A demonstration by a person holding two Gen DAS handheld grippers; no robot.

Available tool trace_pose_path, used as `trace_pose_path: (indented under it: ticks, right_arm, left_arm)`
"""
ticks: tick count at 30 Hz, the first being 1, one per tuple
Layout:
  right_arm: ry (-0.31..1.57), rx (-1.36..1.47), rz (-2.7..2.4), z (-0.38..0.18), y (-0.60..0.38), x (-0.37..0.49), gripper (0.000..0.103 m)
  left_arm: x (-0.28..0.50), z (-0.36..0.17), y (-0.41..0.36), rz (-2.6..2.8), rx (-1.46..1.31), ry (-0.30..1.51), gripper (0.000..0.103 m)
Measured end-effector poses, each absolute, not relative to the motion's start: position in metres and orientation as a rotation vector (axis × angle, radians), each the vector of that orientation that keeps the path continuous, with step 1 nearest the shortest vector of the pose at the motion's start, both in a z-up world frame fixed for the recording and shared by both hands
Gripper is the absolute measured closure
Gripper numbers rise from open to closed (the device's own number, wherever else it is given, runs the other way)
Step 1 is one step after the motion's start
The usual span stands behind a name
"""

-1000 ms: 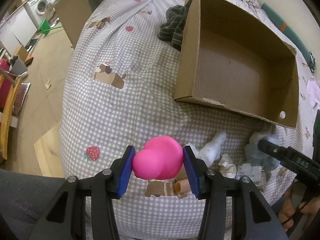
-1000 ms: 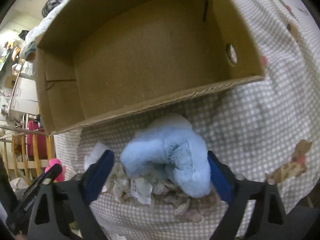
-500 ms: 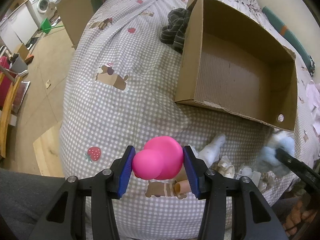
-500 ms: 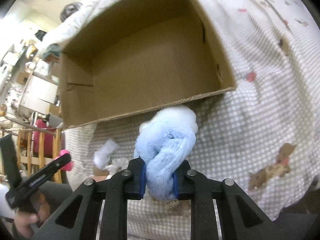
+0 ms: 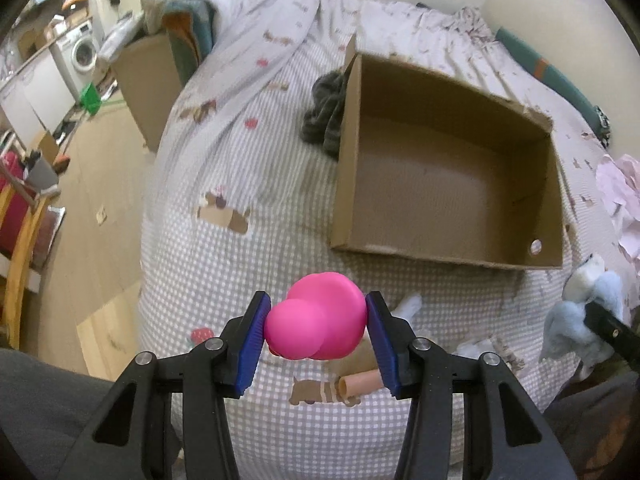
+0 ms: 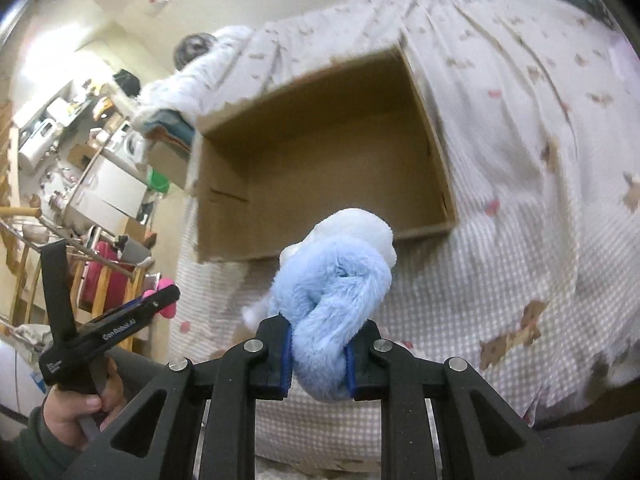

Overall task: Organize soft objects
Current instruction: 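Release the pink toy into the box with the left tool while the right drops the scrunchie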

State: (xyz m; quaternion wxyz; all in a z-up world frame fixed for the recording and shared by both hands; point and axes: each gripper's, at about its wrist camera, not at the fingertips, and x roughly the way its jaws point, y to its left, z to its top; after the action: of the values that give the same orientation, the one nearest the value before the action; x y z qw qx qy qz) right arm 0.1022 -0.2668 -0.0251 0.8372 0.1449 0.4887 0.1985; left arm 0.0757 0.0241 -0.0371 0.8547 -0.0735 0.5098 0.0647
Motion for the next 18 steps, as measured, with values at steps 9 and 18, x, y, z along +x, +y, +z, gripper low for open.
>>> trace_pose_path:
  ticks: [9, 18]
  right_arm:
    - [0.925, 0.274, 0.453, 0.013, -0.252, 0.119, 0.082]
    - [0.882, 0.256, 0.466, 0.026, -0.241, 0.159, 0.082]
  left_arm:
    - [0.089, 0.016, 0.004, 0.074, -0.092, 0.962, 0.058]
    - [0.136, 0.044, -0.015, 0.033, -0.028, 0.899, 0.058]
